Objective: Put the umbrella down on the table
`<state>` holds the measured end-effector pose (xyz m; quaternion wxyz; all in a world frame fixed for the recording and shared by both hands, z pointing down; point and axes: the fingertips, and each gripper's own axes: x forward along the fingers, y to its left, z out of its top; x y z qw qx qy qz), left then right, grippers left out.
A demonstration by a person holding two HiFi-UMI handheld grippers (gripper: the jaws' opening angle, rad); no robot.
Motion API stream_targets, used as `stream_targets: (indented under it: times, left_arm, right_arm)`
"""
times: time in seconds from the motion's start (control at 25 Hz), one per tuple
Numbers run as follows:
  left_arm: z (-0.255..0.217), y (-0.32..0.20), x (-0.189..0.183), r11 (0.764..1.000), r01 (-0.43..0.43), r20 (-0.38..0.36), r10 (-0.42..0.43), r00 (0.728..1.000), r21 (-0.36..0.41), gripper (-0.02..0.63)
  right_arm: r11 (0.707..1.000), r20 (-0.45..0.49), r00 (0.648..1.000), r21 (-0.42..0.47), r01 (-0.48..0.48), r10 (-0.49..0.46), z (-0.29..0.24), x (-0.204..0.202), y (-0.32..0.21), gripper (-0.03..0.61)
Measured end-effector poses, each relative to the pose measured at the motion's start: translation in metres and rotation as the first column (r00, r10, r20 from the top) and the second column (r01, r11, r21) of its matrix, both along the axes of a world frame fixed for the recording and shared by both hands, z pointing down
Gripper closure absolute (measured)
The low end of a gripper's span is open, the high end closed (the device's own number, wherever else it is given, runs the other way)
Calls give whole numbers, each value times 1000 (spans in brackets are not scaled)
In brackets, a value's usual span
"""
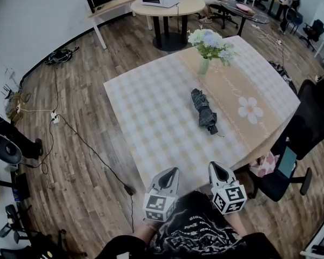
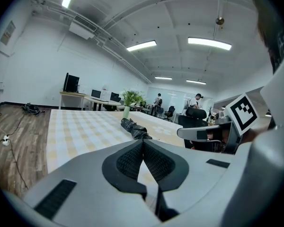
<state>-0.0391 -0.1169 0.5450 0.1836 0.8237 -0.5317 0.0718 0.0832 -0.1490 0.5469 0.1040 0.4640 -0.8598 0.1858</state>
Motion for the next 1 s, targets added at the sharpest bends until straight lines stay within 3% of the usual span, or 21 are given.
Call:
stream_targets:
  times: [1.0]
  left_arm:
    - [7, -17, 1, 999, 12, -2, -12, 1000, -35, 595]
  right_arm:
    - [998, -54, 997, -39, 46, -48, 17, -8, -15, 572]
